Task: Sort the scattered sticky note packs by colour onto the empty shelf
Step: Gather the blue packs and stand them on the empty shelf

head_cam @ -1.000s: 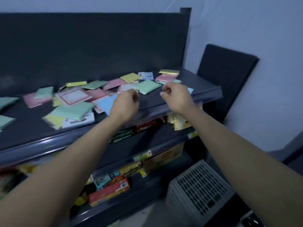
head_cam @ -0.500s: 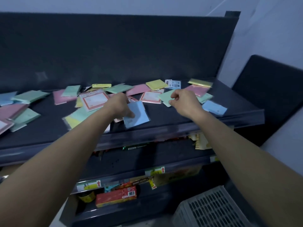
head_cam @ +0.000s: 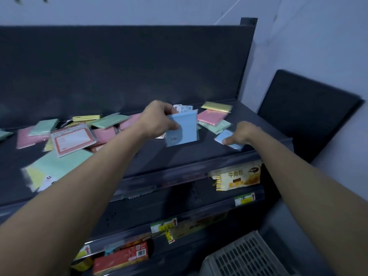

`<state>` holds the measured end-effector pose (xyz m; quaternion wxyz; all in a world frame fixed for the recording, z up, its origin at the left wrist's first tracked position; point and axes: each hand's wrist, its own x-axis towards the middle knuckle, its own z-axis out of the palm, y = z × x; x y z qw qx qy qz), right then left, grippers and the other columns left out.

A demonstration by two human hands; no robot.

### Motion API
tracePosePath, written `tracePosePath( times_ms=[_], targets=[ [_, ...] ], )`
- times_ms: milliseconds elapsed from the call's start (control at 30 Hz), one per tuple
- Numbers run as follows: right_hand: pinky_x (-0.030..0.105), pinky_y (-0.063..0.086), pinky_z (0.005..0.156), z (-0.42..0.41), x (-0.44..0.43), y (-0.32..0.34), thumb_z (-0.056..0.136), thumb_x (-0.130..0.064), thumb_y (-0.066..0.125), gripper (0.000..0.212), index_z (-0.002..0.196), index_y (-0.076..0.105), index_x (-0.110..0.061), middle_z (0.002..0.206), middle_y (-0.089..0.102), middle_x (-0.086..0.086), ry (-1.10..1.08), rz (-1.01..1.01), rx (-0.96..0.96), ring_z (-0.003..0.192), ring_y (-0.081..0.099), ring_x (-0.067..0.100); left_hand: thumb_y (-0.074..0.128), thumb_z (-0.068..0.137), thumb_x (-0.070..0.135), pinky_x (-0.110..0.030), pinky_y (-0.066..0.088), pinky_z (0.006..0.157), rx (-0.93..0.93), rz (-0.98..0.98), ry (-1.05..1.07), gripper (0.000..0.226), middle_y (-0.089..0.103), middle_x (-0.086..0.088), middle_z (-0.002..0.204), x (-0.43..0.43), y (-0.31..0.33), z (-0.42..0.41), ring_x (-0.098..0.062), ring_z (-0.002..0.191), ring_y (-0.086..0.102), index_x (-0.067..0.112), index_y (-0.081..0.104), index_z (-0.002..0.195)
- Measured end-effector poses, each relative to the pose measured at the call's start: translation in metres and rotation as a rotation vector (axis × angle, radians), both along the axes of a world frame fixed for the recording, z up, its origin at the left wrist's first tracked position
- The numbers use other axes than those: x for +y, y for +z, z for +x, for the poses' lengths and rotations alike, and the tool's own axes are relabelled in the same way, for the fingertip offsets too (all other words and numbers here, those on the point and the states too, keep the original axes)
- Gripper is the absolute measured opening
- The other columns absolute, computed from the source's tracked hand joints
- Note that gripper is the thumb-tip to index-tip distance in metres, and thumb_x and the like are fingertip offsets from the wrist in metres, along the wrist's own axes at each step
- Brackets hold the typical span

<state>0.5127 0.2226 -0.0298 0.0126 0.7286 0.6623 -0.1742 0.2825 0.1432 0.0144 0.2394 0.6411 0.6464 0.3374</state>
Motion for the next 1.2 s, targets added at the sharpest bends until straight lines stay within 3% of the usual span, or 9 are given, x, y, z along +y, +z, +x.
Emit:
tracePosePath(
  times_ms=[167, 333, 400, 500, 567, 767, 900, 1000, 1200],
  targets=[
    [0.045, 0.043, 0.1, -0.002, 0.012, -0.001, 0.071, -0.049, 0.077, 0.071, 0.12, 0.049, -0.007, 0.131, 0.052, 0.015, 0.006, 0.011, 0.007, 0.122, 0.044, 0.038, 0.075, 0.074, 0.004, -0.035, 0.05, 0.074, -0.056, 0.02, 0.034, 0.02, 0.061, -0.005, 0.076, 0.01, -0.002, 0.003, -0.019, 0.072, 0.054, 0.016, 0.059, 0.069],
    [0.042, 0.036, 0.103, -0.002, 0.011, -0.001, 0.071, -0.05, 0.077, 0.071, 0.124, 0.048, -0.012, 0.134, 0.047, 0.013, -0.038, 0.068, 0.009, 0.123, 0.045, 0.035, 0.074, 0.075, 0.006, -0.03, 0.045, 0.069, -0.09, 0.036, 0.042, 0.016, 0.061, -0.005, 0.079, 0.012, -0.003, 0.006, -0.019, 0.072, 0.052, 0.013, 0.06, 0.076],
    [0.043, 0.031, 0.103, -0.002, 0.007, 0.002, 0.079, -0.042, 0.073, 0.06, 0.124, 0.047, -0.01, 0.136, 0.046, 0.012, -0.045, 0.114, 0.04, 0.125, 0.043, 0.034, 0.074, 0.076, 0.007, -0.028, 0.043, 0.067, -0.098, 0.051, 0.044, 0.014, 0.061, -0.004, 0.082, 0.011, -0.003, 0.009, -0.018, 0.073, 0.052, 0.013, 0.061, 0.079],
    [0.045, 0.029, 0.104, -0.001, -0.003, 0.01, 0.088, -0.027, 0.065, 0.026, 0.101, 0.051, -0.009, 0.128, 0.053, 0.011, -0.062, 0.209, 0.113, 0.115, 0.049, 0.031, 0.074, 0.077, 0.008, -0.029, 0.046, 0.065, -0.142, 0.077, 0.018, 0.015, 0.062, 0.003, 0.08, 0.011, -0.002, 0.015, -0.016, 0.072, 0.053, 0.017, 0.062, 0.077],
    [0.043, 0.03, 0.102, 0.005, -0.017, 0.02, 0.09, -0.021, 0.061, 0.022, 0.106, 0.054, -0.008, 0.12, 0.056, 0.01, -0.11, 0.291, 0.162, 0.107, 0.05, 0.029, 0.073, 0.077, 0.007, -0.025, 0.044, 0.057, -0.184, 0.092, -0.029, 0.014, 0.06, 0.005, 0.077, 0.009, 0.0, 0.024, -0.013, 0.067, 0.052, 0.017, 0.062, 0.078],
    [0.04, 0.044, 0.092, 0.053, -0.089, 0.038, 0.082, -0.021, 0.071, 0.026, 0.103, 0.061, -0.01, 0.095, 0.054, 0.004, -0.316, 0.523, 0.317, 0.1, 0.058, 0.027, 0.072, 0.075, 0.0, -0.013, 0.044, 0.057, -0.312, 0.094, -0.313, 0.022, 0.06, 0.007, 0.074, -0.007, 0.0, 0.071, -0.006, 0.064, 0.053, 0.018, 0.061, 0.072],
    [0.037, 0.049, 0.077, 0.089, -0.165, 0.036, 0.083, -0.006, 0.063, 0.02, 0.101, 0.064, 0.002, 0.098, 0.061, 0.015, -0.489, 0.641, 0.246, 0.099, 0.059, 0.031, 0.072, 0.075, 0.0, -0.024, 0.048, 0.066, -0.32, 0.071, -0.556, 0.016, 0.064, -0.002, 0.082, -0.035, -0.005, 0.118, -0.01, 0.07, 0.056, 0.011, 0.065, 0.085],
    [0.04, 0.052, 0.08, 0.122, -0.234, 0.033, 0.082, 0.004, 0.048, 0.025, 0.101, 0.065, 0.003, 0.101, 0.065, 0.022, -0.67, 0.634, 0.193, 0.096, 0.062, 0.036, 0.07, 0.076, -0.002, -0.022, 0.05, 0.065, -0.339, 0.022, -0.745, 0.016, 0.063, 0.0, 0.079, -0.07, -0.011, 0.165, -0.008, 0.067, 0.057, 0.007, 0.063, 0.087],
    [0.036, 0.047, 0.096, 0.194, -0.386, 0.036, 0.088, -0.001, 0.049, 0.04, 0.125, 0.06, -0.015, 0.125, 0.059, 0.01, -1.016, 0.675, 0.09, 0.111, 0.057, 0.03, 0.071, 0.072, 0.003, -0.027, 0.046, 0.063, -0.314, -0.075, -1.106, 0.024, 0.061, -0.006, 0.079, -0.161, -0.02, 0.272, -0.015, 0.065, 0.054, 0.02, 0.055, 0.076]
  ],
)
